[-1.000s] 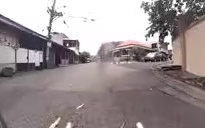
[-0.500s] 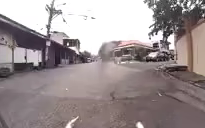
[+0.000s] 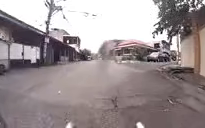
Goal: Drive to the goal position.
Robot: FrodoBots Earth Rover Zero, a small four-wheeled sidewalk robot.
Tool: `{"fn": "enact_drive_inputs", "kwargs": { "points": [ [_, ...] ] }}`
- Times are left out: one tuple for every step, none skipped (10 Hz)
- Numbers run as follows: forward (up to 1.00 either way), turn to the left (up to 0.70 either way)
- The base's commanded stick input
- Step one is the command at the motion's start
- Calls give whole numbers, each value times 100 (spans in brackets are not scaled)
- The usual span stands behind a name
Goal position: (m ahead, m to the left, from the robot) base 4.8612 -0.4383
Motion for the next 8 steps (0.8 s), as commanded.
{"fn": "enact_drive_inputs", "kwargs": {
  "points": [
    [70, 0],
    [70, 0],
    [70, 0],
    [70, 0],
    [70, 0],
    [70, 0],
    [70, 0],
    [70, 0]
  ]
}}
